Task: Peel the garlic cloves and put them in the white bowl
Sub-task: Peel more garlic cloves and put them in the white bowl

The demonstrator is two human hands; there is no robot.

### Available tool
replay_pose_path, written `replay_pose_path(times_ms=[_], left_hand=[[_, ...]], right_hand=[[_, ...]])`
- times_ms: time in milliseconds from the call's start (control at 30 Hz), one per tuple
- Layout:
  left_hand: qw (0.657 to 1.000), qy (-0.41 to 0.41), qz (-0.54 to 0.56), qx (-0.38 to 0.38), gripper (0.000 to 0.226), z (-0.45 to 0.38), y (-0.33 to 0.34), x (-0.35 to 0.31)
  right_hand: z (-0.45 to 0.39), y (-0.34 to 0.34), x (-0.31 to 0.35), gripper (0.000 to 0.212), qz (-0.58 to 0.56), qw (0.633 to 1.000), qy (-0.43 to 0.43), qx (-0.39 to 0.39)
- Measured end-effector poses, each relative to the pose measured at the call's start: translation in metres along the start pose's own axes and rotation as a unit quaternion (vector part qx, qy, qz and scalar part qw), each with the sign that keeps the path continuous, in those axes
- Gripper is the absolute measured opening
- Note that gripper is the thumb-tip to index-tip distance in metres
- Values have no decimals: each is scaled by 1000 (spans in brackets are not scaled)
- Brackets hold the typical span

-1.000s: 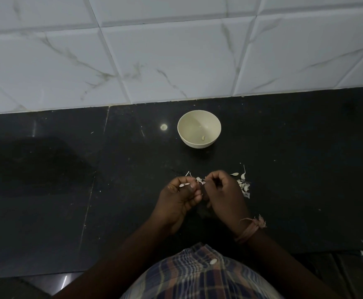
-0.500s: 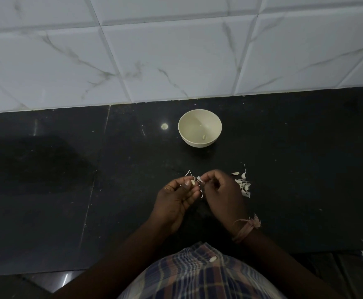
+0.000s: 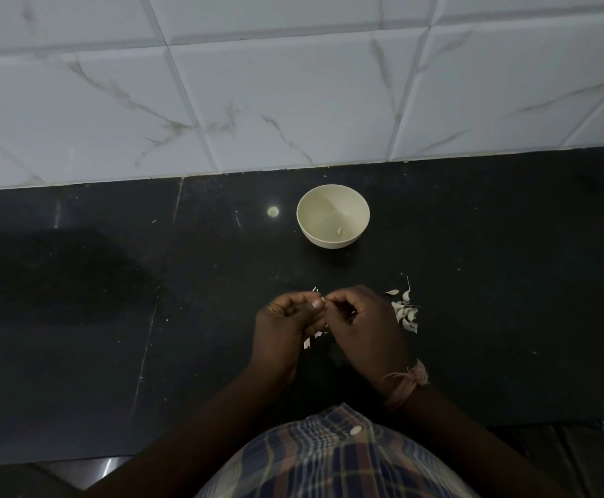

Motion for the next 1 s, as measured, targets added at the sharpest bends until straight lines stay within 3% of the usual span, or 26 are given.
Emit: replay_pose_path(times_ms=[133, 567, 867, 1000], left_hand=[[998, 30, -57, 5, 18, -1, 2, -3], [997, 16, -71, 14, 15, 1, 8, -2], [996, 12, -74, 40, 14, -4, 6, -5], [997, -7, -45, 68, 14, -3, 11, -6]], right_hand=[[-3, 1, -1, 4, 3, 1000, 17, 1], [-8, -3, -5, 11, 22, 999, 19, -14], [-14, -6, -7, 8, 20, 999, 30, 25], [-14, -6, -11, 12, -23, 995, 90, 36]])
Point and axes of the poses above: each hand's wrist, its own z-axis away from the middle knuckle, its own y-axis out of the palm, x = y × z, the point moved 3 cm from there along -z, towards the middle knuckle, and after that the axes turned 6 degrees about y, right-handed, at the moved point
